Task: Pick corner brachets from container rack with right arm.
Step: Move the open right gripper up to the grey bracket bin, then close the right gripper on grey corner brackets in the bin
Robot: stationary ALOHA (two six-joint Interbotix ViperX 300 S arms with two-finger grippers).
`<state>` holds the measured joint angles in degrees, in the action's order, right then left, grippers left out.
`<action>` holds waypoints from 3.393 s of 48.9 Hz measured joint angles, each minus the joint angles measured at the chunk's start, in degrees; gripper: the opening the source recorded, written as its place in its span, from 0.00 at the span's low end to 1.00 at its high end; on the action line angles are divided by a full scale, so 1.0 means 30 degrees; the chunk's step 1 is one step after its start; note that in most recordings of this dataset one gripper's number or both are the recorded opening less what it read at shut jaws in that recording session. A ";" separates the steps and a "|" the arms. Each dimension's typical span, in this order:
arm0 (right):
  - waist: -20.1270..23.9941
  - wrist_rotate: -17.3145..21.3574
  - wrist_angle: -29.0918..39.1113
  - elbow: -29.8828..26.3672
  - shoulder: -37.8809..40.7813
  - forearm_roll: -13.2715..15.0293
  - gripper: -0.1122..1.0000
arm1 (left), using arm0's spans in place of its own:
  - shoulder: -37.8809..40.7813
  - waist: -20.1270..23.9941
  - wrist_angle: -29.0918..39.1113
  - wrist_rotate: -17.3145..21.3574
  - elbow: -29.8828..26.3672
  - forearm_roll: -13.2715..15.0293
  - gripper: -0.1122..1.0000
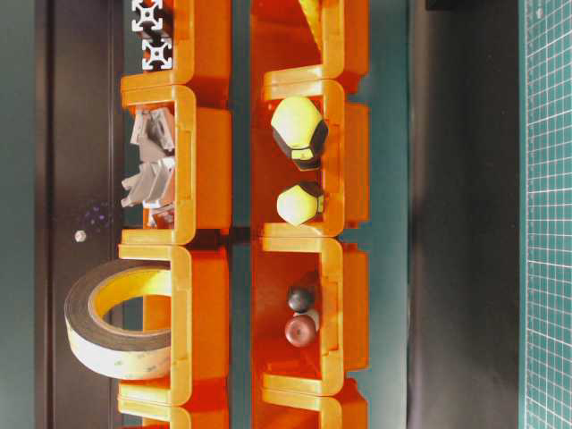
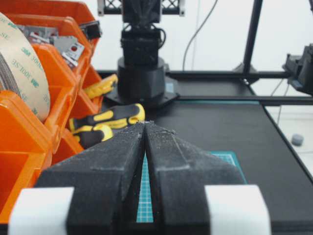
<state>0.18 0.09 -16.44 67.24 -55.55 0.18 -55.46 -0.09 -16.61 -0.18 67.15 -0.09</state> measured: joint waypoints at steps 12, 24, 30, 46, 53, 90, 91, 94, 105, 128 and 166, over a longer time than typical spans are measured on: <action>0.0000 0.1260 0.2285 -0.0703 -0.0029 -0.0088 0.10 | 0.0146 0.0000 0.3193 -0.0176 -0.2197 -0.0586 0.10; -0.0029 0.1729 1.0254 -0.5156 -0.0029 -0.0059 0.10 | 0.0410 -0.0557 0.7793 -0.0205 -0.4629 -0.0615 0.10; 0.0000 0.1699 1.4854 -0.8057 0.0234 0.0117 0.10 | 0.0996 -0.0820 0.8936 -0.0205 -0.5537 -0.0645 0.10; -0.0088 0.1494 2.5488 -1.6230 0.3896 0.1846 0.10 | 0.2373 -0.0820 1.1602 -0.0205 -0.6855 -0.0645 0.10; -0.0234 0.0469 2.8184 -1.8809 0.6270 0.2783 0.10 | 0.2432 -0.0850 1.1895 -0.0205 -0.7002 -0.0645 0.10; -0.3105 -0.3838 2.4932 -2.2969 1.3066 0.3311 0.14 | 0.2197 -0.0938 1.1982 -0.0205 -0.7207 -0.0645 0.10; -0.3164 -0.3838 2.4814 -2.2910 1.3066 0.3340 0.16 | 0.2197 -0.0967 1.2012 -0.0205 -0.7207 -0.0645 0.10; -0.3369 -0.3867 2.4492 -2.2705 1.3096 0.3340 0.26 | 0.2197 -0.0967 1.2012 -0.0205 -0.7207 -0.0645 0.10; -0.3691 -0.3955 2.3262 -2.1914 1.3594 0.3369 0.82 | 0.2168 -0.0938 1.2041 -0.0205 -0.7207 -0.0645 0.10; -0.4189 -0.3779 2.1973 -2.1768 1.5205 0.3340 0.86 | 0.2197 -0.0996 1.2041 -0.0205 -0.7207 -0.0645 0.10; -0.4541 -0.3838 2.1357 -2.2090 1.7139 0.3340 0.63 | 0.2109 -0.0938 1.2393 -0.0234 -0.7207 -0.0645 0.10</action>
<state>-13.45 -11.43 47.64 0.97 -4.13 10.20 -49.13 -2.90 20.57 -0.88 45.53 -2.02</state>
